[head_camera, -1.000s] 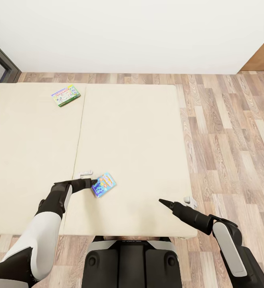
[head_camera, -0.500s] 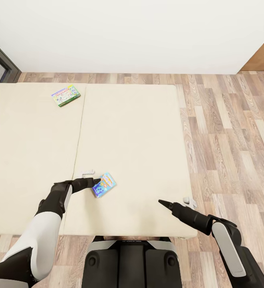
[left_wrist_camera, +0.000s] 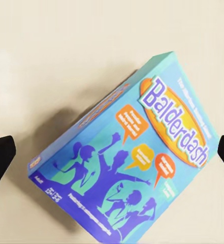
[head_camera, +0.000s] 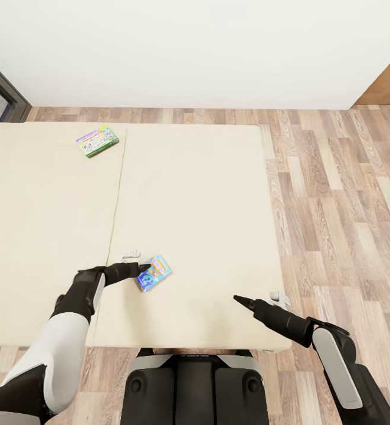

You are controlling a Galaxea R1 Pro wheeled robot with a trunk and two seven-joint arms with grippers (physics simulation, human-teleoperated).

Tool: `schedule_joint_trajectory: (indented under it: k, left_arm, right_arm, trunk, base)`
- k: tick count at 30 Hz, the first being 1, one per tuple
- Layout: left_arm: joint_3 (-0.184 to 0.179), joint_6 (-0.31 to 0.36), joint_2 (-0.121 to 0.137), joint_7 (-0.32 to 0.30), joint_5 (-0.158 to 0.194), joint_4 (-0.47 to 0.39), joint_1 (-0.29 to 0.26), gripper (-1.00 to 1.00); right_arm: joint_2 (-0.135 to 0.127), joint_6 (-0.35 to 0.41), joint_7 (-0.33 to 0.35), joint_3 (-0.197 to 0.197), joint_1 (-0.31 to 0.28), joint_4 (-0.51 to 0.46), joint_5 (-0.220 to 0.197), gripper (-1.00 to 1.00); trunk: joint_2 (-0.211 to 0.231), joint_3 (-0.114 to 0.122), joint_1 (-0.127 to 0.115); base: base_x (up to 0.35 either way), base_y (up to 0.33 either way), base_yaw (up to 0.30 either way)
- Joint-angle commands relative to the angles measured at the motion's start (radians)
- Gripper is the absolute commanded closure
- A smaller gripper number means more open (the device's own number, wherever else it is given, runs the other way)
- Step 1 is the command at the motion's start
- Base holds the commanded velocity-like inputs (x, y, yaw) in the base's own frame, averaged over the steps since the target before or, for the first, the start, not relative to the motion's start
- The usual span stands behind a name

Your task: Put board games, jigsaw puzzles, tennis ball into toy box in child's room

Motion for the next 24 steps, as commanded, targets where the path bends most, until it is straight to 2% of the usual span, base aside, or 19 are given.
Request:
schedule_joint_trajectory:
  k: [1, 10, 24]
  left_arm:
    - [0.008, 0.006, -0.001, -0.017, -0.008, -0.002, -0.001, -1.00]
    - [0.010, 0.005, 0.022, -0.063, -0.008, -0.001, -0.001, -1.00]
    - [0.009, 0.005, 0.028, -0.075, -0.009, -0.001, -0.001, -1.00]
  right_arm:
    - [0.000, 0.005, 0.008, -0.001, 0.000, 0.000, 0.007, -1.00]
    - [-0.001, 0.005, 0.009, -0.002, -0.002, 0.000, 0.007, -1.00]
    - [-0.001, 0.007, 0.009, -0.001, -0.004, 0.000, 0.007, -1.00]
  trunk:
    - [-0.002, -0.001, 0.001]
    - [-0.002, -0.001, 0.001]
    - [-0.002, -0.002, 0.001]
  base:
    - [0.000, 0.000, 0.000]
    - [0.000, 0.000, 0.000]
    - [0.000, 0.000, 0.000]
